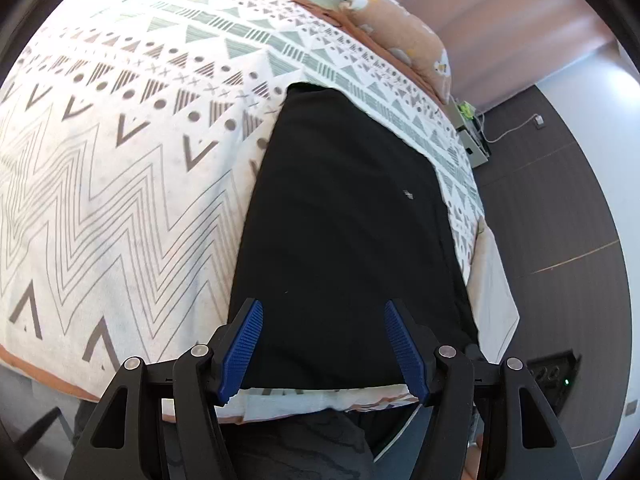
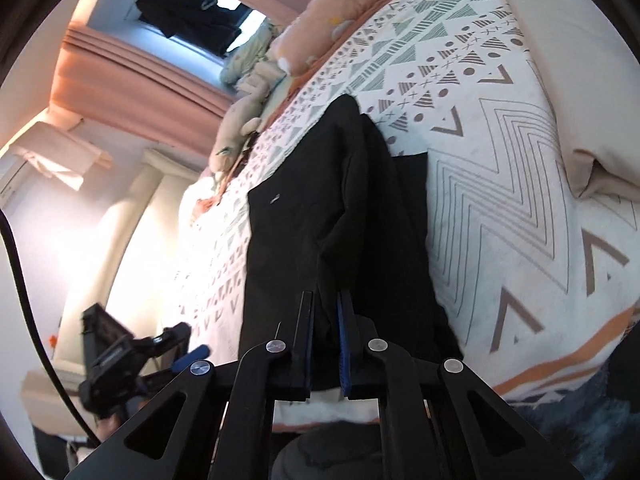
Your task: Fold large clothes
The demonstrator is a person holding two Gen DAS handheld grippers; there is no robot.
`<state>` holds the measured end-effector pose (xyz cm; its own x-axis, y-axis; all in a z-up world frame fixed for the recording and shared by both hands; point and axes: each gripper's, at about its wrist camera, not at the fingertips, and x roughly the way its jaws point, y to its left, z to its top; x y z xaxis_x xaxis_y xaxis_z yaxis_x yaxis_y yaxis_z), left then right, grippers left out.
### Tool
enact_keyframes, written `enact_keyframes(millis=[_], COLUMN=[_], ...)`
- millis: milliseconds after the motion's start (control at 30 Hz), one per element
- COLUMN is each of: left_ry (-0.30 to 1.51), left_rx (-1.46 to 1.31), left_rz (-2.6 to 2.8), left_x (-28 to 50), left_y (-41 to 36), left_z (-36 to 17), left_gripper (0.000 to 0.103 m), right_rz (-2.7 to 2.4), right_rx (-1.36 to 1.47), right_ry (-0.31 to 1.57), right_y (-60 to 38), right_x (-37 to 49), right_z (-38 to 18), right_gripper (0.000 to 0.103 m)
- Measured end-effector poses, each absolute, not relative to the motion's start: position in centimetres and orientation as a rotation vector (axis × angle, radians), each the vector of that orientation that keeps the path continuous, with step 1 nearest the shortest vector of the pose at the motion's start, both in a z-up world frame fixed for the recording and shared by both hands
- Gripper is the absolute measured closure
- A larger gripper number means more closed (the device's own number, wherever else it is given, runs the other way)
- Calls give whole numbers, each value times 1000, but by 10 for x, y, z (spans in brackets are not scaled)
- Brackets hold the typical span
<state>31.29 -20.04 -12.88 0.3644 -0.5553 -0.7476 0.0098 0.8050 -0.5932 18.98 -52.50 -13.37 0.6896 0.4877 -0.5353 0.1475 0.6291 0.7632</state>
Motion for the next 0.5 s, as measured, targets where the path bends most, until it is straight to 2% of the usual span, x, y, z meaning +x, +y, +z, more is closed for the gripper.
enact_keyframes(millis=[300, 500], left_ry=[1187, 1182], left_rx=[-546, -558], left_rz=[-322, -313], left_x=[312, 307], left_y=[-187, -177], left_z=[-148, -154], left_gripper=[38, 38], right_rz=[220, 180], right_rx=[866, 934], right_ry=[829, 867], right_y=[-525, -535], right_x=[172, 168], right_z=[-151, -192], right_gripper=[93, 94])
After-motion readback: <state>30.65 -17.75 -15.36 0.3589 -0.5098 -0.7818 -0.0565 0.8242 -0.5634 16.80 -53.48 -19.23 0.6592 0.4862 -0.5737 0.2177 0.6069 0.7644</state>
